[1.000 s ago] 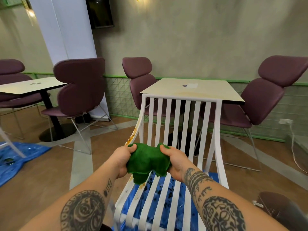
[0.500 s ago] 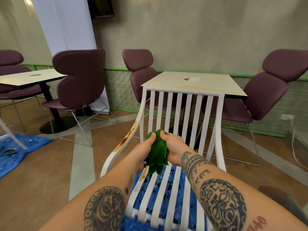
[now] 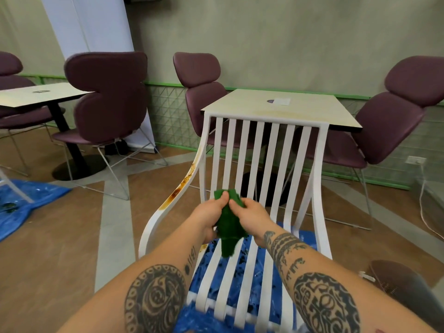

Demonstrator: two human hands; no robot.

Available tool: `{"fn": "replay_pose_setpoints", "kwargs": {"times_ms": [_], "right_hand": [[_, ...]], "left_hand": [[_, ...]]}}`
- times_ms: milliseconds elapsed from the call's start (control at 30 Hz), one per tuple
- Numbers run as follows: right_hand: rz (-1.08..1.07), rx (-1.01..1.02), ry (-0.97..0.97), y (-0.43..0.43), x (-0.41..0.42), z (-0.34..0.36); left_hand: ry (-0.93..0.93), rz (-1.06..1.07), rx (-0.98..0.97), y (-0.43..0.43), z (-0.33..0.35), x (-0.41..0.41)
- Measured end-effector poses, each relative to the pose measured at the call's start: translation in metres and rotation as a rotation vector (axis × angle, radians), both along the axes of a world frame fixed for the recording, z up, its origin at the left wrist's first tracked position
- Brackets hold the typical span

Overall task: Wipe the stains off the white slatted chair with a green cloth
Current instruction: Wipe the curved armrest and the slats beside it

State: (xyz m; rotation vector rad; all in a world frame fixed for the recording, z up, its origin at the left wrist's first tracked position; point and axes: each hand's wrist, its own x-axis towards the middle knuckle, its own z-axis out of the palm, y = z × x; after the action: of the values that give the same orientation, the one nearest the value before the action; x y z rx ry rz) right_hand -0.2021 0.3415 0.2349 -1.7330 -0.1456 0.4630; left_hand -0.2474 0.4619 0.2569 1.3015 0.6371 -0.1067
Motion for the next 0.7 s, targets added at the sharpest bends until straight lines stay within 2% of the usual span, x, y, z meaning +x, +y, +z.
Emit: {"fn": "replay_pose_setpoints", "kwargs": {"times_ms": [100, 200, 267, 400, 500, 600, 700], "right_hand": [[-0.109, -0.195, -0.092, -0.003, 0.002, -0.035], [-0.156, -0.134, 0.034, -0.005, 0.005, -0.06], [-0.133, -0.167, 0.041, -0.003, 0.011, -0.073], [-0.123, -0.276, -0.173, 0.006, 0.02, -0.094], [-0.03, -0.326, -0.296, 0.013, 0.033, -0.106], [0.134, -0.382, -0.273, 0.019, 0.048, -0.12], [0.147, -0.372, -0.225, 0.022, 0.063, -0.125]], "left_hand": [[0.082, -0.006, 0.062, 0.003, -0.035, -0.001], [0.06, 0.026, 0.017, 0.005, -0.068, 0.001], [0.034, 0.066, -0.009, 0.006, -0.088, 0.009], [0.01, 0.12, -0.085, 0.009, -0.106, 0.026], [0.008, 0.127, -0.107, 0.015, -0.116, 0.041], [0.002, 0.126, -0.126, 0.023, -0.124, 0.059], [-0.004, 0.085, -0.148, 0.028, -0.126, 0.076]]}}
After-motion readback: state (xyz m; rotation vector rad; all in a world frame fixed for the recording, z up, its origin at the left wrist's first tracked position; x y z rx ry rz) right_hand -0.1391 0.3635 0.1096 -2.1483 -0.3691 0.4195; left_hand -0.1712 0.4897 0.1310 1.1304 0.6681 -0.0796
